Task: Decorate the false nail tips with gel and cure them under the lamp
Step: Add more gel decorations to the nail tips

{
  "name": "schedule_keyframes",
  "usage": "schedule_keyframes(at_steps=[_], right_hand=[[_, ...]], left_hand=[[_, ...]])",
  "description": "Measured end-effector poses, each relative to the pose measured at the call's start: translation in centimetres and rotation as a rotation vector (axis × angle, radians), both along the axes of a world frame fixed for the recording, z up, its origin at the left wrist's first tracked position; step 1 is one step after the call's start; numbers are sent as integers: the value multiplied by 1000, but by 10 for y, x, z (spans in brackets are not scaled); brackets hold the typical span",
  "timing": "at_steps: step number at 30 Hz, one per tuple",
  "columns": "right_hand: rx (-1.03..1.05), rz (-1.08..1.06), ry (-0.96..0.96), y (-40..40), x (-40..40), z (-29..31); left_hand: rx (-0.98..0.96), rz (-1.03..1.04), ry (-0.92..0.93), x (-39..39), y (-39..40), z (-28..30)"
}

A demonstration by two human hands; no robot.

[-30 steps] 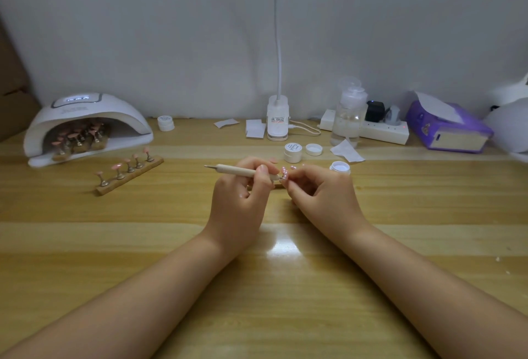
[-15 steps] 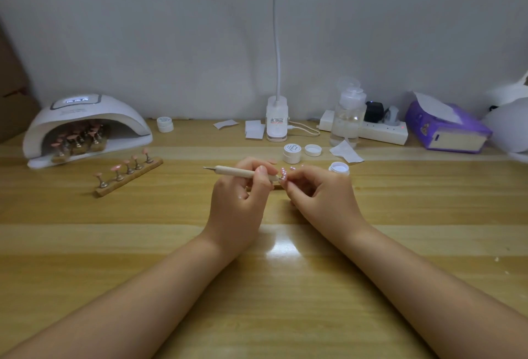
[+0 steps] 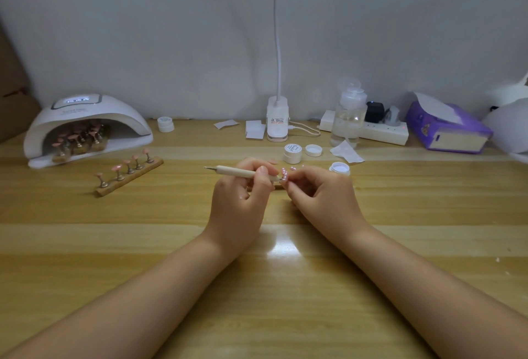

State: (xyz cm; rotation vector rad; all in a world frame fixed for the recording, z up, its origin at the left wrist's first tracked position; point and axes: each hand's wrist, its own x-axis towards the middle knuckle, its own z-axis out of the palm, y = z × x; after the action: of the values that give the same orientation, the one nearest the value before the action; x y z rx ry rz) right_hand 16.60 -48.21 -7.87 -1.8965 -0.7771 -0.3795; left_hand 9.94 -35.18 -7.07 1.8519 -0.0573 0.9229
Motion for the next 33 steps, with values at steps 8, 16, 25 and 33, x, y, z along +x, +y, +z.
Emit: schedule_keyframes(at_steps=[8,16,25,33], right_hand=[[0,2,16,0,0,0],[70,29,44,-1,0,1],[123,63,-24,-3,-6,7],[289,86,238,7,-14,22]], left_hand=[[-11,-4,-14,0,0,-1],[-111,16,-137,1,4,4],[-212,77,-138,11,14,1],[-195,129,-76,18,20,-4]])
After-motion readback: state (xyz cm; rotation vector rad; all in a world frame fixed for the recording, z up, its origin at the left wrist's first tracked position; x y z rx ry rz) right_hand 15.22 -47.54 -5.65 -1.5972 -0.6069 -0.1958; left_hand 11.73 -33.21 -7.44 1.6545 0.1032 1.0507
